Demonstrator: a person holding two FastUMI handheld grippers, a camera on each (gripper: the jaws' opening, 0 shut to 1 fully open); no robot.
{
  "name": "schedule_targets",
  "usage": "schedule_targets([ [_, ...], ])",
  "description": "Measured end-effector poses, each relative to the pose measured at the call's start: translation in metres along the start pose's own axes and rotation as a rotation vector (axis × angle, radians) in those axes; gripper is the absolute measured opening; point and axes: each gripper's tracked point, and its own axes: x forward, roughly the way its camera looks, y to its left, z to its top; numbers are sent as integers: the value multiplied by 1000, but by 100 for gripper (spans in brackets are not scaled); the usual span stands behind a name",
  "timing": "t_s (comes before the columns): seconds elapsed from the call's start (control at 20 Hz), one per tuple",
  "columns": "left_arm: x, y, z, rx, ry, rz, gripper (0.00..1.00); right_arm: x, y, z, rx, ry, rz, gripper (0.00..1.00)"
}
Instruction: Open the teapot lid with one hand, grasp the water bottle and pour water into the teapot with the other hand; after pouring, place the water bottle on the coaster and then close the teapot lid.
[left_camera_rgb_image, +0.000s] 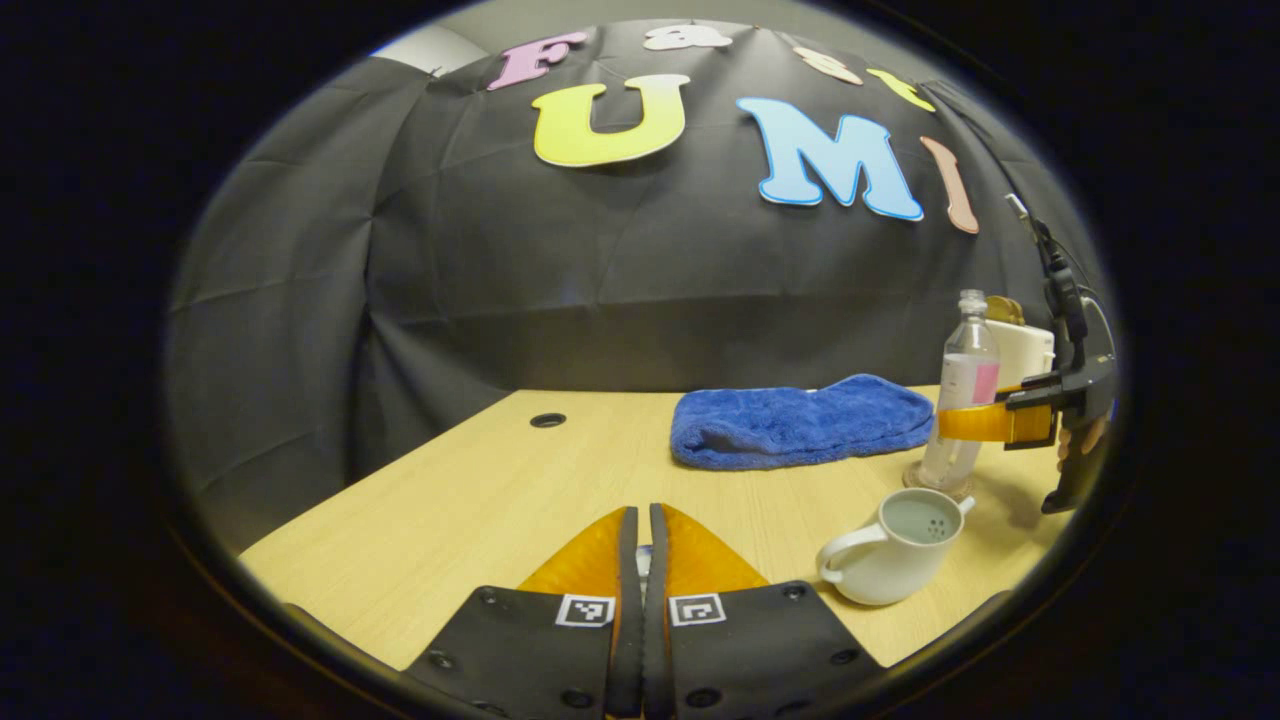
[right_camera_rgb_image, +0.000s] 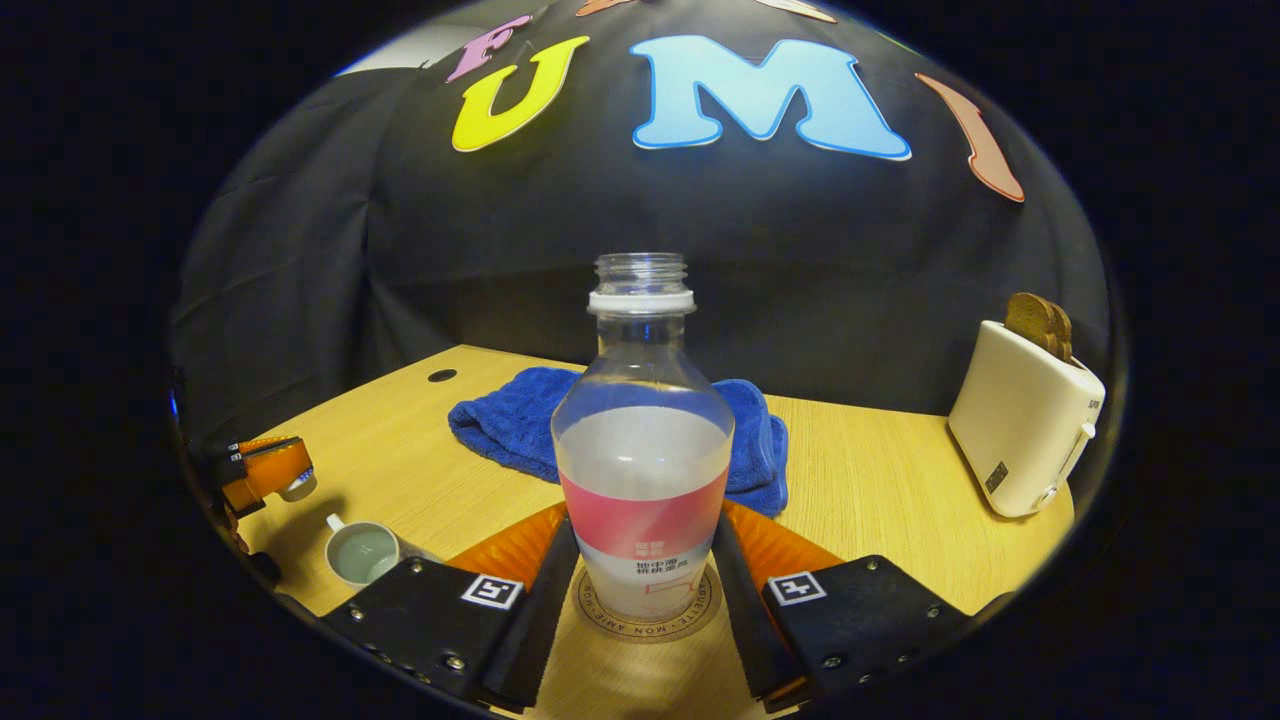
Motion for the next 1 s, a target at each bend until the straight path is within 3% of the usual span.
schedule_targets([
  [0.2,0,-2,0,1,0,-5,6,1,2,-3,25,2,-6,78],
  [0.3,0,-3,-1,2,0,-7,6,-2,-1,1,53,-7,-5,99],
  [1.0,-4,-31,9,-19,-35,-104,6,-72,-17,12,110,-129,-36,98],
])
